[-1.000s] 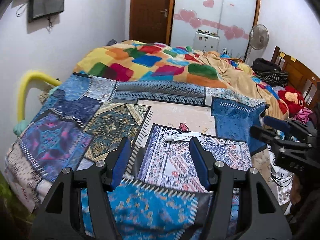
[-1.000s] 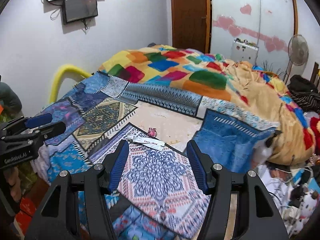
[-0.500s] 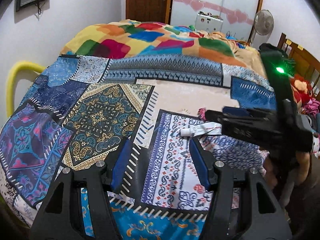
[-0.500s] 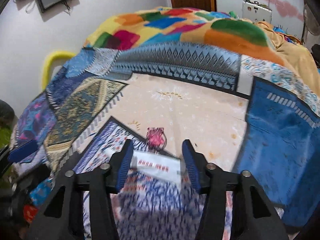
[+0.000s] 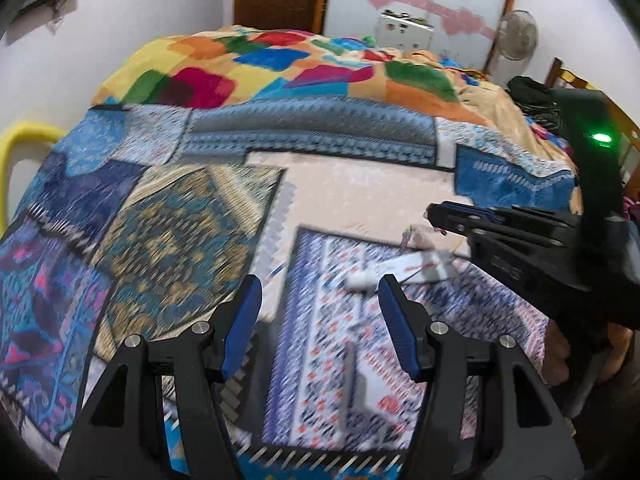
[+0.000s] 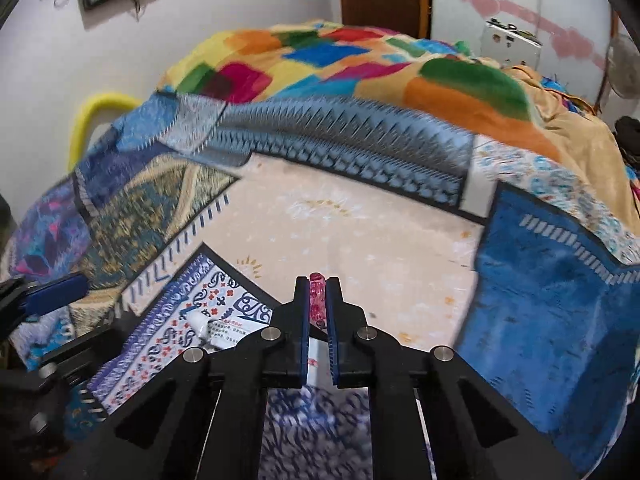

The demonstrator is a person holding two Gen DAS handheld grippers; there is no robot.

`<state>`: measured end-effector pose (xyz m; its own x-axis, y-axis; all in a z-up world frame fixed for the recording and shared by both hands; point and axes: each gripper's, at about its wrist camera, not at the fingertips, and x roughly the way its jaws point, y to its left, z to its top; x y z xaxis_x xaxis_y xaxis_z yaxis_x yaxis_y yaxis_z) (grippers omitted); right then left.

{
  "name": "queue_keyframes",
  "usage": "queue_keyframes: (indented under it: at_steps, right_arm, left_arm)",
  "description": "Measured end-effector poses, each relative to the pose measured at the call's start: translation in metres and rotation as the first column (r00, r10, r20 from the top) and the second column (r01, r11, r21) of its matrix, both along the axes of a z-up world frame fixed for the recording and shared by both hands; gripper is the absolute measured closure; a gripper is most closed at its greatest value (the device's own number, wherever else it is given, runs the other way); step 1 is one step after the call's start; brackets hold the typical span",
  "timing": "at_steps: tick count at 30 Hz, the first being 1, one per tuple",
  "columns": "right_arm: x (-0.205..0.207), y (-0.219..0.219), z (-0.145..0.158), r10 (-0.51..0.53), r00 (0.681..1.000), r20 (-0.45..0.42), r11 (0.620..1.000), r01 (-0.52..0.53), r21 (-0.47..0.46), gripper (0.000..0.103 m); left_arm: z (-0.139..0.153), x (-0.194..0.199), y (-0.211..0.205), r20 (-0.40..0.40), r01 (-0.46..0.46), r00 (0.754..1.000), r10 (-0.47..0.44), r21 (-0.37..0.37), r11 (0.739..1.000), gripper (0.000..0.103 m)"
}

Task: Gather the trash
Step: 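Grasp the white tube with the left tool while the right tool grasps the pink lighter, then carry the tube and lighter in both tools down over the white bin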

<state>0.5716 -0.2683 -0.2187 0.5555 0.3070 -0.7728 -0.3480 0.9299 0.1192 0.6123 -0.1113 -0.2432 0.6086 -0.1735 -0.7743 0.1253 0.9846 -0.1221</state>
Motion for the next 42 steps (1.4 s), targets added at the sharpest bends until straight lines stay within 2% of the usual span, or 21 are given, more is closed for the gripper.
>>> queue_keyframes:
  at_steps: [6,12,15,21,25,27,29,30,32,34,35,39,42]
  right_arm:
    - [-0.012,-0.031,0.024,-0.052,0.998,0.039,0.998,0.051,0.038,0.096]
    - [-0.017,-0.049,0.030,-0.081,0.996,0.044,0.995,0.079,0.061,0.096]
    - [-0.019,-0.057,0.022,-0.092,0.996,0.021,0.994,0.091,0.055,0.096]
    - [-0.028,-0.064,0.012,-0.084,0.996,-0.011,0.995,0.084,0.051,0.096]
    - [-0.036,-0.066,0.010,-0.071,0.997,-0.029,0.996,0.073,0.060,0.096]
    - [-0.040,-0.067,0.011,-0.064,0.997,-0.034,0.995,0.066,0.068,0.096]
    - [-0.044,-0.068,0.011,-0.062,0.997,-0.036,0.995,0.065,0.074,0.096]
    - [-0.046,-0.069,0.012,-0.061,0.997,-0.039,0.995,0.064,0.077,0.096]
    - [-0.050,-0.070,0.012,-0.058,0.997,-0.044,0.995,0.062,0.084,0.096]
    - [-0.052,-0.071,0.013,-0.057,0.997,-0.054,0.994,0.062,0.091,0.096]
    - [-0.054,-0.072,0.014,-0.057,0.997,-0.057,0.994,0.062,0.092,0.096]
    - [-0.062,-0.073,0.023,-0.056,0.997,-0.059,0.994,0.061,0.093,0.096]
    - [-0.070,-0.074,0.035,-0.054,0.997,-0.052,0.993,0.059,0.098,0.096]
  left_arm:
    - [-0.008,0.034,-0.026,-0.037,0.102,0.994,-0.106,-0.081,0.991,0.043]
    - [-0.029,0.056,-0.054,-0.091,0.168,0.981,-0.174,-0.067,0.984,0.043]
    - [-0.036,0.050,-0.061,-0.117,0.184,0.974,-0.192,-0.071,0.980,0.043]
    - [-0.038,0.022,-0.071,-0.113,0.233,0.965,-0.236,-0.036,0.972,0.043]
    - [-0.036,0.006,-0.077,-0.139,0.255,0.958,-0.250,0.019,0.967,0.045]
    - [-0.040,0.001,-0.077,-0.189,0.268,0.946,-0.263,-0.002,0.963,0.052]
    - [-0.041,-0.009,-0.079,-0.194,0.271,0.945,-0.263,0.020,0.962,0.054]
    - [-0.043,-0.013,-0.081,-0.203,0.281,0.942,-0.269,0.034,0.959,0.059]
    - [-0.043,-0.021,-0.084,-0.184,0.270,0.950,-0.251,0.087,0.959,0.065]
    - [-0.041,-0.025,-0.083,-0.174,0.252,0.957,-0.231,0.105,0.962,0.077]
    - [-0.041,-0.026,-0.083,-0.176,0.244,0.959,-0.224,0.103,0.964,0.080]
    - [-0.037,-0.029,-0.079,-0.211,0.213,0.957,-0.198,0.049,0.976,0.080]
    - [-0.025,-0.038,-0.080,-0.184,0.196,0.965,-0.185,0.041,0.980,0.080]
